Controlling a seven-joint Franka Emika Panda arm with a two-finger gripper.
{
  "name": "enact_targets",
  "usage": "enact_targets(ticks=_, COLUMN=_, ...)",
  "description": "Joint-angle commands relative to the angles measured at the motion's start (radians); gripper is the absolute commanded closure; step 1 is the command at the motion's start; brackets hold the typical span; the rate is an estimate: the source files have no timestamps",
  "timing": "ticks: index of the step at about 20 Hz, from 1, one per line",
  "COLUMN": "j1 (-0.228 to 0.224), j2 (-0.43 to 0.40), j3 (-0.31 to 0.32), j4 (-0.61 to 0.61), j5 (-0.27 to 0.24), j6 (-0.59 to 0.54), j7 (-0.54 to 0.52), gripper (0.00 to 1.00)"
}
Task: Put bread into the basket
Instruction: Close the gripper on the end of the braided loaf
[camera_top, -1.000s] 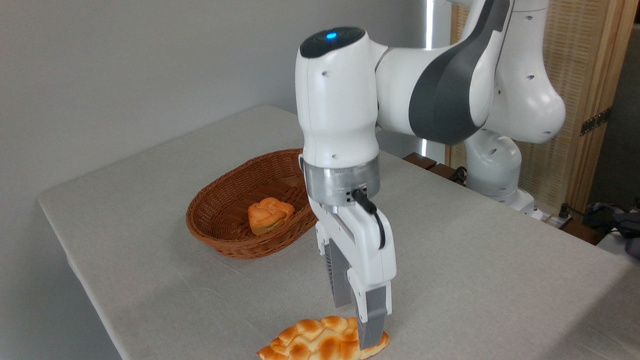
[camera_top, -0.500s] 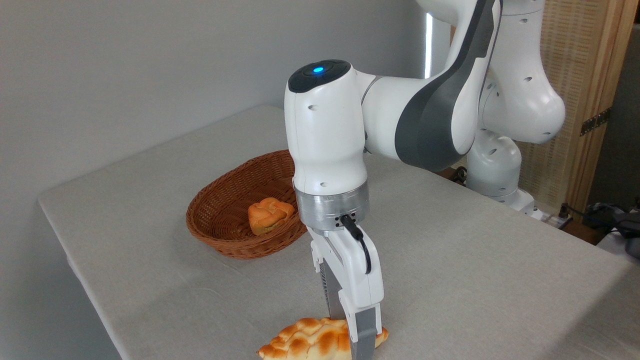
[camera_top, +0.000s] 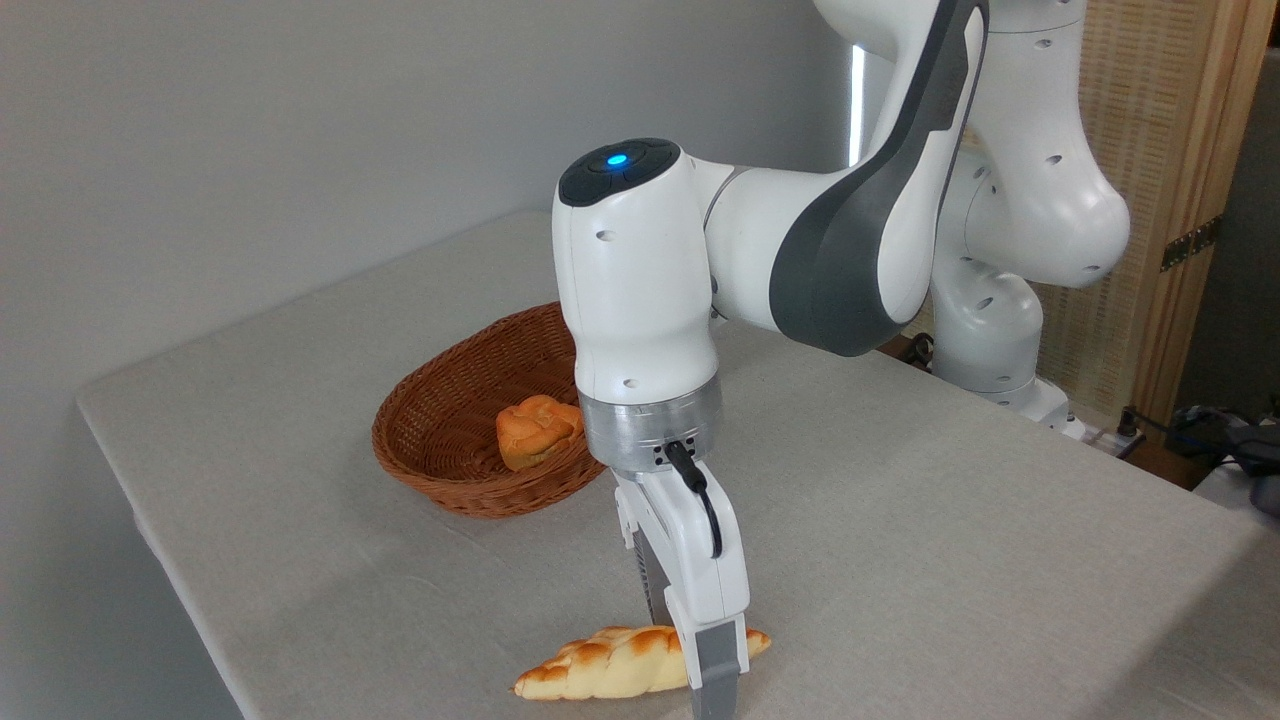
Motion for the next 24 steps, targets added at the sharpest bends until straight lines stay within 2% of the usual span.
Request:
enact_targets(ticks=1, j1=-0.005, j2=0.014, j3=0.0, j4=-0.003, j5=0.003, j6=0.025, j7=0.009, gripper=0.75)
enact_targets(ticks=13, j1=-0.008, j2=-0.011, j3=-0.002, j4=0.001, j5=-0.005, j6=0.014, j7=0.006, gripper=0.75)
enact_targets(ticks=16, j1=-0.014, j2=-0.037, j3=-0.002, j4=0.003, j5=-0.066, j6=0.013, j7=0.006, gripper=0.76)
enact_targets(ticks=21, j1=-0.017, j2=-0.069, j3=-0.004, j4=0.004, j5=-0.075, j6=-0.01, j7=0.004, gripper=0.76)
enact_targets(ticks=24, j1=-0.019, j2=-0.092, j3=-0.034, j4=0.011, j5=-0.135, j6=-0.012, j7=-0.005, gripper=0.76)
